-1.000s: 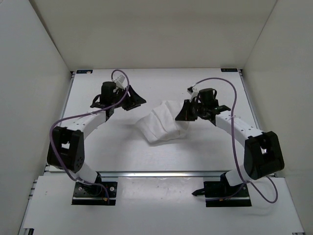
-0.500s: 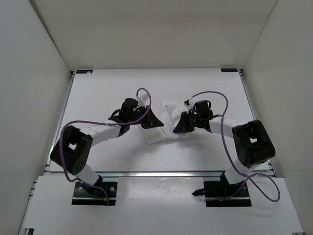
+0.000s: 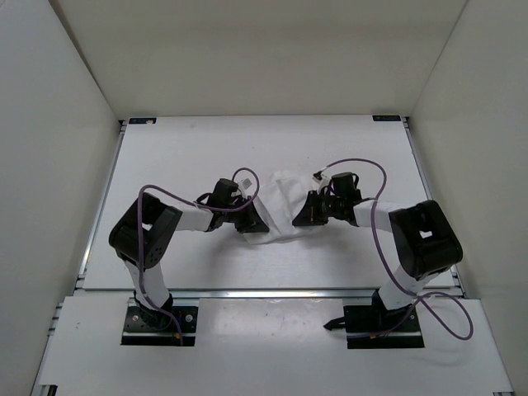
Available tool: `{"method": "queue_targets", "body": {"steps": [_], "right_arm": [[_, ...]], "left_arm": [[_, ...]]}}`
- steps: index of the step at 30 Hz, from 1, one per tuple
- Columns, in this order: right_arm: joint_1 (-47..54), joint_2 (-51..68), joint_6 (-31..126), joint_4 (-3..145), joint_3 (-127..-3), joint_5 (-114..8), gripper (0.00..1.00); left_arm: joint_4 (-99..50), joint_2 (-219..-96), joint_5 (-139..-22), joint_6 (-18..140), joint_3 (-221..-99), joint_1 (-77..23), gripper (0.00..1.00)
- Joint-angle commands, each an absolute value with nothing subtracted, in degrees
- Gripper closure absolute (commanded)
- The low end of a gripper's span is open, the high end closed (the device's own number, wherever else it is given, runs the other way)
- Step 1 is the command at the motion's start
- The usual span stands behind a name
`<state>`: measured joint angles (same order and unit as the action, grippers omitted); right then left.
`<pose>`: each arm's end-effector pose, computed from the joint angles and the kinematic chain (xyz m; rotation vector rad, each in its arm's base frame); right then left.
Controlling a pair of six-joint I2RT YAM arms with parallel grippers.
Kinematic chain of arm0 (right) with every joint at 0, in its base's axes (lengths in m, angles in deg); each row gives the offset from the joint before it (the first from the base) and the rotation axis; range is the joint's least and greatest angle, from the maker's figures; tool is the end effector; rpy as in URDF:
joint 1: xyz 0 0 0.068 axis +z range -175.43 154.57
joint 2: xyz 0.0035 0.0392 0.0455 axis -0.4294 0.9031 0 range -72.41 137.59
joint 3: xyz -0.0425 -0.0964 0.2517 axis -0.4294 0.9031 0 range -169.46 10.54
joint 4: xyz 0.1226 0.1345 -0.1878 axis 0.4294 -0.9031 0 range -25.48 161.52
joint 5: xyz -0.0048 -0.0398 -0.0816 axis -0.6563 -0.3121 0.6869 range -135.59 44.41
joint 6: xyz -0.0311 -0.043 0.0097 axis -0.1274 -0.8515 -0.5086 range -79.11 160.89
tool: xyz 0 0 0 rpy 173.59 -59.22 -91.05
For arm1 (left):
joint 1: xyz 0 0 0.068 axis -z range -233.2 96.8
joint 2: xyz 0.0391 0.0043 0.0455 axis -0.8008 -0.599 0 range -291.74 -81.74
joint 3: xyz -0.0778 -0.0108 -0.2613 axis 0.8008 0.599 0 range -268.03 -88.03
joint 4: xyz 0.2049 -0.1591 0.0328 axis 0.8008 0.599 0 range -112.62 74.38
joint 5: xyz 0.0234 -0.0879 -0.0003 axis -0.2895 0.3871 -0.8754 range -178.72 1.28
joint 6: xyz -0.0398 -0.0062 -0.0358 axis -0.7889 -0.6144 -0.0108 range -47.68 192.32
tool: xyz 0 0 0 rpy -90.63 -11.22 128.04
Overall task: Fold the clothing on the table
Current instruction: Fold the skirt
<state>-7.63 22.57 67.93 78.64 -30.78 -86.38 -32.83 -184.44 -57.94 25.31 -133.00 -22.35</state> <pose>0.2842 0.1157 0.1414 -0.1638 2.4587 1.2081 0.2742 -0.1851 0.1188 -0.0910 2.6449 -1.2063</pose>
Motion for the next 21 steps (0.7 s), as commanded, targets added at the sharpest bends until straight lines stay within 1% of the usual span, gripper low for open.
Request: {"method": "queue_targets", "body": {"steps": [1,3,4,5,6,7,8,9,10,11,12,13,14,15,16,17,18,20,21], "right_arm": [[-8.64,16.2,66.2,77.06,-36.02,-85.14,0.99],[-10.04,13.73,66.89,75.31,-38.22,-84.79,0.98],[-10.49,13.2,67.07,74.26,-39.98,-84.53,0.96],[-11.36,12.06,67.08,72.59,-40.86,-84.61,0.96],[-11.8,11.97,66.73,69.79,-43.4,-84.7,0.95],[-12.76,11.79,65.86,68.28,-45.51,-83.39,0.93],[-12.6,11.53,65.32,64.79,-48.32,-82.42,0.91],[-13.47,11.53,64.62,60.93,-49.56,-81.37,0.9],[-13.91,11.44,63.66,59.15,-51.84,-79.88,0.88],[-14.0,11.18,61.82,56.87,-53.16,-79.17,0.79],[-14.61,10.65,61.19,54.84,-53.79,-76.73,0.63],[-15.06,9.86,60.67,52.82,-54.31,-74.61,0.55],[-15.49,8.99,60.14,51.67,-54.49,-71.81,0.4],[-15.76,8.11,59.79,50.87,-54.32,-70.91,0.25],[-17.16,7.84,59.52,48.52,-54.32,-69.16,0.14],[-18.47,7.92,58.56,47.62,-54.76,-67.49,0.06],[-18.66,7.83,57.86,43.7,-55.63,-65.73,0.01],[-18.84,8.53,55.84,37.44,-59.4,-55.83,0.01],[-18.84,8.8,55.57,34.64,-60.81,-51.78,0.01]], "left_arm": [[-32.37,-184.57,-58.75,27.23,-134.96,-23.06,0.97],[-32.63,-184.49,-57.79,27.14,-134.79,-23.58,0.96],[-33.16,-183.53,-57.53,27.23,-134.88,-23.24,0.95],[-33.34,-182.91,-57.44,27.23,-134.71,-23.75,0.91],[-32.64,-181.34,-57.78,27.67,-134.96,-23.59,0.84],[-32.03,-179.32,-58.05,28.54,-135.23,-24.28,0.81],[-30.45,-177.39,-57.96,29.42,-136.01,-24.55,0.75],[-28.35,-176.06,-59.09,31.78,-137.41,-24.46,0.67],[-26.5,-174.22,-59.97,34.76,-139.17,-25.25,0.63],[-21.17,-172.38,-62.51,36.01,-140.49,-25.86,0.56],[-17.12,-170.62,-64.53,38.8,-142.68,-26.74,0.45],[-13.68,-170.08,-65.08,41.01,-144.35,-27.53,0.36],[-12.08,-168.25,-66.39,42.86,-146.11,-29.19,0.32],[-9.02,-166.49,-67.27,43.66,-146.74,-31.04,0.25],[-6.03,-165.51,-69.71,45.41,-147.79,-32.01,0.16],[-4.26,-163.59,-71.57,47.69,-148.41,-32.8,0.13],[-0.68,-162.26,-75.67,48.84,-149.81,-33.6,0.09],[3.74,-160.42,-81.67,53.05,-151.66,-33.87,0.01],[5.49,-159.53,-83.78,54.46,-151.75,-34.13,0.02]]}}
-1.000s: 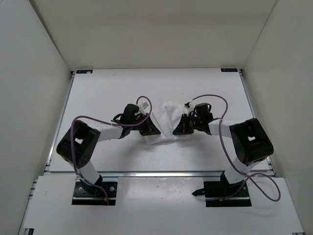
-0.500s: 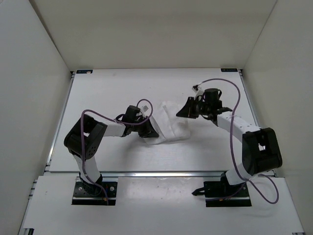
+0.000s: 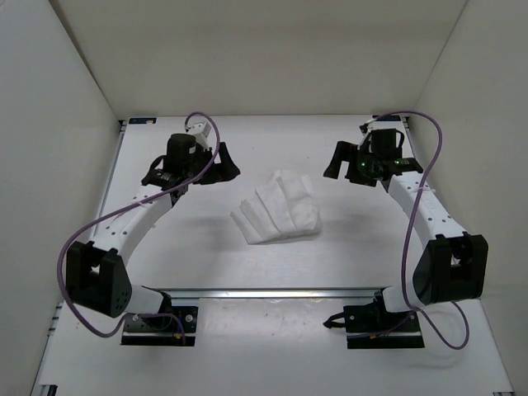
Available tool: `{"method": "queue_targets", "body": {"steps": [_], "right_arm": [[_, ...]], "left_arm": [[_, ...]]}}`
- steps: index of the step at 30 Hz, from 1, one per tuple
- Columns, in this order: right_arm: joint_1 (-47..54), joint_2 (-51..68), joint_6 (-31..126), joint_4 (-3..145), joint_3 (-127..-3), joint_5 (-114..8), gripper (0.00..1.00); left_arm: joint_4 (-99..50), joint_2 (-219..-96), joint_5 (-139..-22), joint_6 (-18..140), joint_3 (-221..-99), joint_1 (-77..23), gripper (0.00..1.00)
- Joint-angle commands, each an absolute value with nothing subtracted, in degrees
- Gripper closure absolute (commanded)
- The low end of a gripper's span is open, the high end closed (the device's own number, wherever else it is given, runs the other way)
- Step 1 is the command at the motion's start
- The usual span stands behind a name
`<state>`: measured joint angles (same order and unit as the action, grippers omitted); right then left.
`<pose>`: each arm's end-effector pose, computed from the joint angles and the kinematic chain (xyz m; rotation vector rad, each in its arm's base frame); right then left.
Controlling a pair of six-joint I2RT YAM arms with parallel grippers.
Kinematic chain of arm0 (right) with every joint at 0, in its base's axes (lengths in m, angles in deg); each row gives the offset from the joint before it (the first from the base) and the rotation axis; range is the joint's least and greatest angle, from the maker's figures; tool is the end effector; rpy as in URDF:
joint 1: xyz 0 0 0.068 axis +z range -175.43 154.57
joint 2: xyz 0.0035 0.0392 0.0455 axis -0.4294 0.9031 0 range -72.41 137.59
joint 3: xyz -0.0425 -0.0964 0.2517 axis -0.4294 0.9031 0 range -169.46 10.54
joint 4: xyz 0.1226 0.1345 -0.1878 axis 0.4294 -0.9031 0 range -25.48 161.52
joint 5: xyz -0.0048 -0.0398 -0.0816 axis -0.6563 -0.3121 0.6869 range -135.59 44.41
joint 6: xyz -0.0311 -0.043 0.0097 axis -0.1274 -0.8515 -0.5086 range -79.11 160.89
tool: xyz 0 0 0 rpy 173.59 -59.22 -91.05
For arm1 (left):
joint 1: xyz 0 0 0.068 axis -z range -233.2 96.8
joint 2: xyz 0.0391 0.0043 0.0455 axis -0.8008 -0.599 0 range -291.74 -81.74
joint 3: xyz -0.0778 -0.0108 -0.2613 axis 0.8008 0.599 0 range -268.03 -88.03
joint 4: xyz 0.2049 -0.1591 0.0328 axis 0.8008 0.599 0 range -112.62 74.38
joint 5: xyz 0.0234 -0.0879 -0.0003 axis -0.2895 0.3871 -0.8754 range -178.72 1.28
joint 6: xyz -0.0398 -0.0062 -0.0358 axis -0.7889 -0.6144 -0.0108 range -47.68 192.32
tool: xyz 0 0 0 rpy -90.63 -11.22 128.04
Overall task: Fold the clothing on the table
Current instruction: Fold the skirt
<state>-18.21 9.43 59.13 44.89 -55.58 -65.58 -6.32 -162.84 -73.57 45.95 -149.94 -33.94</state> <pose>0.3101 0.0516 0.2938 0.0432 2.3369 0.6272 0.2977 -0.1139 0.2876 0.0145 2.2628 -0.7279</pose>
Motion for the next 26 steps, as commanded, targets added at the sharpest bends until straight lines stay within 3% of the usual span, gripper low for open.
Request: {"method": "queue_targets", "body": {"steps": [1,11,26], "right_arm": [[-18.75,8.89,55.48,32.61,-61.17,-50.26,0.01],[-21.03,1.43,55.04,35.03,-52.4,-52.52,0.01],[-22.36,-0.78,55.82,37.6,-46.5,-57.8,0.01]], "left_arm": [[7.08,-159.35,-84.76,54.74,-151.67,-34.04,0.02],[8.14,-154.25,-83.01,54.39,-140.51,-34.84,0.01],[11.31,-153.11,-83.98,55.09,-137.35,-34.04,0.01]]}}
